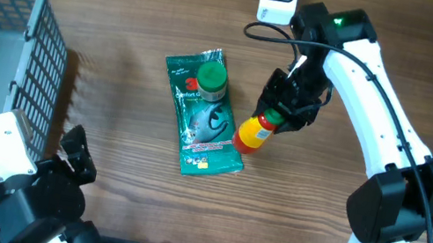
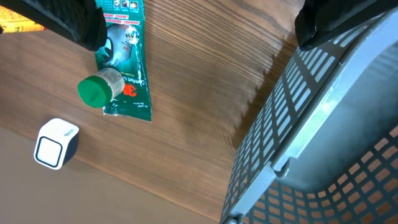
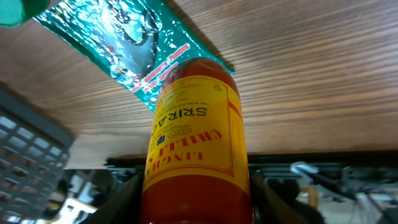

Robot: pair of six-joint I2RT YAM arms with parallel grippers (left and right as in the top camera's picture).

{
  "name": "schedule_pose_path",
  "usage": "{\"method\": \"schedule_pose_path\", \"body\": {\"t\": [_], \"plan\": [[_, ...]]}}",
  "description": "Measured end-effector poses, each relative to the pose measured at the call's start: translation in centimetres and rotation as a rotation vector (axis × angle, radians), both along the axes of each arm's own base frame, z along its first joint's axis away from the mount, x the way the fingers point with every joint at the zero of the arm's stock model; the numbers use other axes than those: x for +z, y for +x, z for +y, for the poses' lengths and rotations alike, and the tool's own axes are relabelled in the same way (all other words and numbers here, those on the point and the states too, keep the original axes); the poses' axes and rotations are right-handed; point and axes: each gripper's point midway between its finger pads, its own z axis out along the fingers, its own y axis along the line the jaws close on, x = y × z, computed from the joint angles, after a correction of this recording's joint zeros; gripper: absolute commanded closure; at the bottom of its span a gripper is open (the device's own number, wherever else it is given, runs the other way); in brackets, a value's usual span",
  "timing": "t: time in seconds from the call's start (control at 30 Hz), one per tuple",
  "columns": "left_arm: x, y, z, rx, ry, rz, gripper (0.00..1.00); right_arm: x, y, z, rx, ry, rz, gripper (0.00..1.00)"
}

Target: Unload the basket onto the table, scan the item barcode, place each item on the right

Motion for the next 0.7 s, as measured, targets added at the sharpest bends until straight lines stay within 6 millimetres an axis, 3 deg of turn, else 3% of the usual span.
{"method": "schedule_pose_path", "body": {"t": [0.1, 0.2, 0.43, 0.57, 0.7], "plan": [[0.0, 0.0, 0.0, 0.0, 0.0, 0.0, 0.0, 0.1, 0.1, 0.4, -0.032, 0.012, 0.01, 0.9], [0.0, 0.0, 0.0, 0.0, 0.0, 0.0, 0.0, 0.0, 1.7, 1.1, -0.035, 0.047, -0.057, 0.91], [0.0, 0.0, 0.0, 0.0, 0.0, 0.0, 0.0, 0.5, 7.5, 3.0, 0.011, 0.156, -0.33, 0.95], [0.0, 0.0, 0.0, 0.0, 0.0, 0.0, 0.0, 2.9, 13.5, 3.7, 0.011, 0.242, -0.596, 0.96], [0.0, 0.0, 0.0, 0.0, 0.0, 0.0, 0.0, 4.2, 16.0, 3.0, 0.006, 0.261, -0.707, 0.95]]}}
